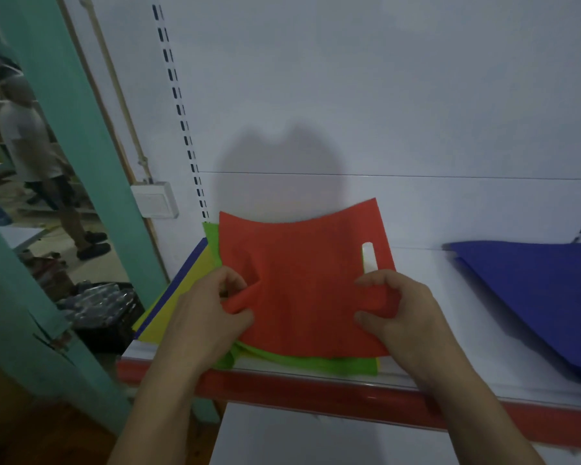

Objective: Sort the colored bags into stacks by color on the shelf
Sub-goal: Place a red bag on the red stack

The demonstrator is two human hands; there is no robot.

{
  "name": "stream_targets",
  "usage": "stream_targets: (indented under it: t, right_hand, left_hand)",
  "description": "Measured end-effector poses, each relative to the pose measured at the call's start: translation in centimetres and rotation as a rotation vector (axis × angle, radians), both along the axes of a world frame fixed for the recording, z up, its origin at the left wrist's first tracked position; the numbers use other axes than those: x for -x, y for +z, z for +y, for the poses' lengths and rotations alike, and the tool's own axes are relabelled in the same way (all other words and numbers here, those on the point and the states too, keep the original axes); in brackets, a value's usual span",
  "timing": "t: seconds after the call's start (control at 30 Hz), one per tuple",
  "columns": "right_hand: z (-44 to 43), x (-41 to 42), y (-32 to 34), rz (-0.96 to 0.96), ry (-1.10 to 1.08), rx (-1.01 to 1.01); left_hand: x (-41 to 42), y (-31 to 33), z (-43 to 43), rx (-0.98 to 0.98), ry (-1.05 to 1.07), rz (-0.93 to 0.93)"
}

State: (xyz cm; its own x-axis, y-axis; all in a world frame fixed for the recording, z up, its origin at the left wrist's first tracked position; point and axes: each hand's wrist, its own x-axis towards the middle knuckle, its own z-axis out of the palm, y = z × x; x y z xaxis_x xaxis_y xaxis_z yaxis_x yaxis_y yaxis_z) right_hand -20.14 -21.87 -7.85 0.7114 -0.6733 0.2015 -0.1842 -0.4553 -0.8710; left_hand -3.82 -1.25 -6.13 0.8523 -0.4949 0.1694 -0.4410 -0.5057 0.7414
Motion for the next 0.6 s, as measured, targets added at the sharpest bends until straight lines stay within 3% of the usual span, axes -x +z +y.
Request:
stream_targets:
  t: [0.17,0.3,0.5,0.6]
  right_hand:
    - [-1.7,2.2,1.0,-0.118,-0.055,-0.063]
    - [-3.6,5.0,2.4,-0.202,-0.134,-0.103]
    - [-7.0,8.0,3.6,0.037,-0.270,0.208]
    - [-8.2,10.2,3.6,0.054,-0.298,0.230]
  left_hand:
    - [0.8,0.4,-1.6,0.195,-0.018,0.053]
    - [2.5,1.6,-3.6,0.400,-0.133,0.202]
    - [4.6,2.8,-7.0,0.447,-0.149,0.107]
    - [6.8,3.0,-8.6,0.459,-0.175,0.094]
